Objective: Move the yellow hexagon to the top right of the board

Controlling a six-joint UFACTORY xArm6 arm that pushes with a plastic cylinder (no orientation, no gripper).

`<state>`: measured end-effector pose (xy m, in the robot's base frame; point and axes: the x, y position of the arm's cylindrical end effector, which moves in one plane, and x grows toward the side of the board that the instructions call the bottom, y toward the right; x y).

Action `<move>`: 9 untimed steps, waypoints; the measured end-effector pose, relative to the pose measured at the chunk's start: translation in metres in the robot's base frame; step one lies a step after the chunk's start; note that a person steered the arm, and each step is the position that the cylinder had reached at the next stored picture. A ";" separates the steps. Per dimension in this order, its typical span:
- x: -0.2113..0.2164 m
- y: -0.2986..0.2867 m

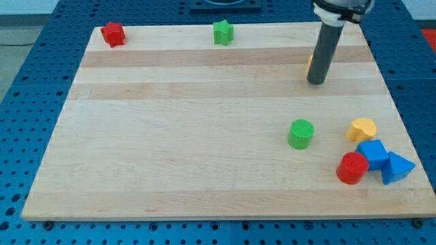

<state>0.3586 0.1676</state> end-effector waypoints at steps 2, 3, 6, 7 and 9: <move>-0.041 0.007; -0.057 0.019; -0.062 0.047; -0.062 0.051; -0.093 0.045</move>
